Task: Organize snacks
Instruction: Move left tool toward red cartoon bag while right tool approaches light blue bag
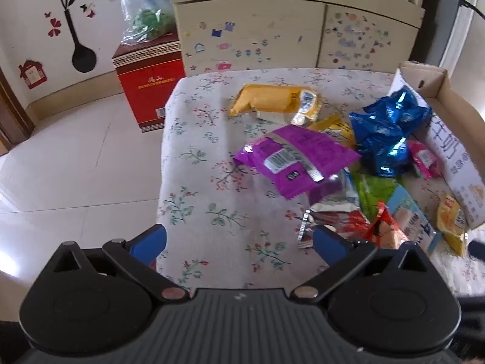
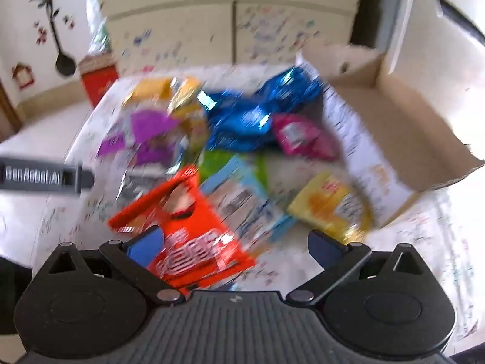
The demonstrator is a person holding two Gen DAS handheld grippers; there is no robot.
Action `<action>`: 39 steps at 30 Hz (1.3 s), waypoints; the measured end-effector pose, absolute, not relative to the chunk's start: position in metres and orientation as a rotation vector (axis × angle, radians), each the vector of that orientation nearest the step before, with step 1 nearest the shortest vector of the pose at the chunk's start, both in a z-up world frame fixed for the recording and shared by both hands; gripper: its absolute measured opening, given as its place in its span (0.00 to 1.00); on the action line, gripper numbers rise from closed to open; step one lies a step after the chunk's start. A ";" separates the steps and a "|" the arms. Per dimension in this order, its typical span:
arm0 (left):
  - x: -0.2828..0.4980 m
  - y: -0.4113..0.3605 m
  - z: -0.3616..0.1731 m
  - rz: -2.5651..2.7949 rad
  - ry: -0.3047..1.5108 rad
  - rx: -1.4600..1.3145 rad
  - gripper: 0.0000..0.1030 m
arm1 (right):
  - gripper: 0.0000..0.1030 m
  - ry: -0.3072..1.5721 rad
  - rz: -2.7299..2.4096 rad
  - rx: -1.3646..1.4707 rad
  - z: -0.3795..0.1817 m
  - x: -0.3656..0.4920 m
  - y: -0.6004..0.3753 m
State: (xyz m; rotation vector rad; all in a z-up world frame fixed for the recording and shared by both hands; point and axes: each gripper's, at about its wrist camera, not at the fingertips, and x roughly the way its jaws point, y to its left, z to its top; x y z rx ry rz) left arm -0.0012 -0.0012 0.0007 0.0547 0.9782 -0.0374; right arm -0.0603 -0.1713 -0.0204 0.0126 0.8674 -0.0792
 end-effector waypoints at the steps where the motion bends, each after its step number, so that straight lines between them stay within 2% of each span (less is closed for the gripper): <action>1: -0.002 -0.003 0.001 -0.040 0.979 0.053 0.99 | 1.00 0.859 -0.105 0.007 -0.018 -0.061 -0.175; 17: -0.018 -0.023 0.007 -0.080 0.974 0.091 0.99 | 1.00 0.931 -0.168 0.091 0.004 -0.058 -0.198; 39: -0.022 -0.051 -0.008 -0.082 0.927 0.147 0.99 | 1.00 0.992 -0.230 0.002 -0.011 -0.055 -0.198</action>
